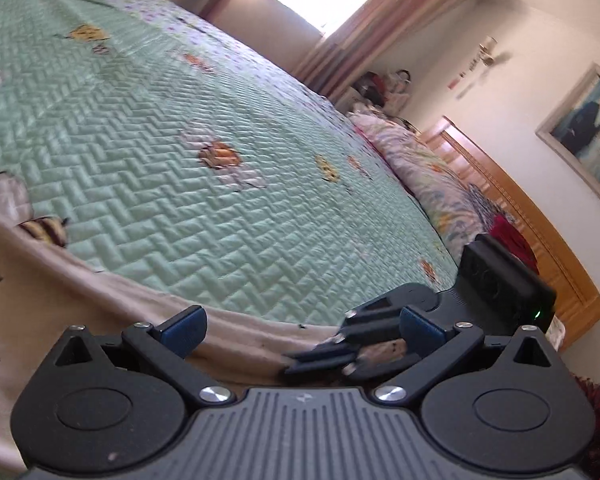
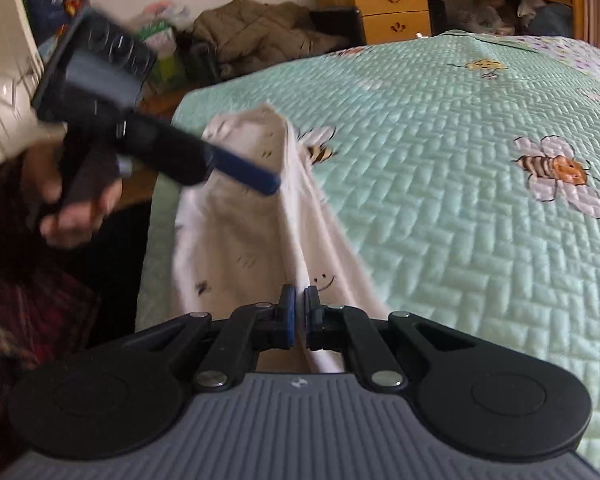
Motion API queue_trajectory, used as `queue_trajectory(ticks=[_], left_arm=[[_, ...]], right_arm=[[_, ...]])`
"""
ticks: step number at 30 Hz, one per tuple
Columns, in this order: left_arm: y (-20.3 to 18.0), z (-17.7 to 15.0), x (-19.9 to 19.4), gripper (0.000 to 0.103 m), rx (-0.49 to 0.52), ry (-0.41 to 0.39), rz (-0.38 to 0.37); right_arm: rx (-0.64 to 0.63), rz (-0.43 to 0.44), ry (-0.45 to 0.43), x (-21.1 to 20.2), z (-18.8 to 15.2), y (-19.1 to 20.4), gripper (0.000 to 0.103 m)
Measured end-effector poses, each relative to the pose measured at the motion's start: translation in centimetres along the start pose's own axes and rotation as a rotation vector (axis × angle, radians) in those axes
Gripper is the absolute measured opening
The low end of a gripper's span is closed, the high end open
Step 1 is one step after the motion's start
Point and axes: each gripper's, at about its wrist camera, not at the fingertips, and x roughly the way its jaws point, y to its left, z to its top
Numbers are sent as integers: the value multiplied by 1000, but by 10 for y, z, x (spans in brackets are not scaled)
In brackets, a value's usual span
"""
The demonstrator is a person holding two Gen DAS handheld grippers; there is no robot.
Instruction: Fold clothes
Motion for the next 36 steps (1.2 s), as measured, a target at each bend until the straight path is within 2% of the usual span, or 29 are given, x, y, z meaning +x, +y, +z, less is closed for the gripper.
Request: queue_trajectory(ticks=[3,6,9,13,15,17,19,22,23,27,34,36], left_arm=[[-8,-4,11,102,55,18,-13],[6,-4,25,102,-42,28,-50],[28,-7,38,102,-127,58,-7],[38,-16,33,102,-140,34,-51],[40,-20,29,102,-120,32,-65],[40,-25,27,102,-89,32,-69],[41,-27,27,102,-79,36,-68],[43,-28,26,102,-85,36,-77],[44,-28,25,102,-88,36,-82],[49,-29,21,102,-97,35,-100],[52,-28,23,102,-108,39,-108],[52,-28,24,102,-104,42,-104]], right_arm=[[3,-21,-10,2,-6,6,6],[33,-6,-18,3,-10,5,6],[67,26,-17,3,-13,1,6],[120,44,-30,-7,-14,-9,6],[142,16,-55,-16,-13,-15,9],[151,-54,-98,-26,-9,-20,11],[117,-145,-108,-27,-2,-21,12],[-55,-280,-34,-8,7,-4,13],[-92,-293,-18,-1,8,1,13],[-146,-234,54,15,9,11,15],[-258,-254,125,15,5,27,17],[-334,-293,147,19,1,31,24]])
